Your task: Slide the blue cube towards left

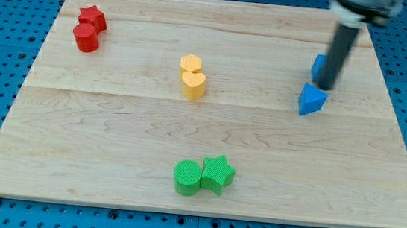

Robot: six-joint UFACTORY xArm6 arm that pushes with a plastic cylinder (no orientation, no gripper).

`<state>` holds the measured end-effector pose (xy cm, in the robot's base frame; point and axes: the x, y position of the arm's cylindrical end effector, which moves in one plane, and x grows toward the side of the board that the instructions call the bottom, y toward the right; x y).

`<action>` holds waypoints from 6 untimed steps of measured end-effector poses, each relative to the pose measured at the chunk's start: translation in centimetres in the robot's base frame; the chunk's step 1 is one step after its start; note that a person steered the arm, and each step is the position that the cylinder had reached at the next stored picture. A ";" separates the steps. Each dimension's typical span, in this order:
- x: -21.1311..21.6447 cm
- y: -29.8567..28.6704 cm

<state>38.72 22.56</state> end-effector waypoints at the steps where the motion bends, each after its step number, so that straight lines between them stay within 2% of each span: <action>1: -0.1 5.4; 2: -4.4 -0.9; 3: -6.0 -8.2; 4: -5.6 -10.5; 6: -7.7 -23.9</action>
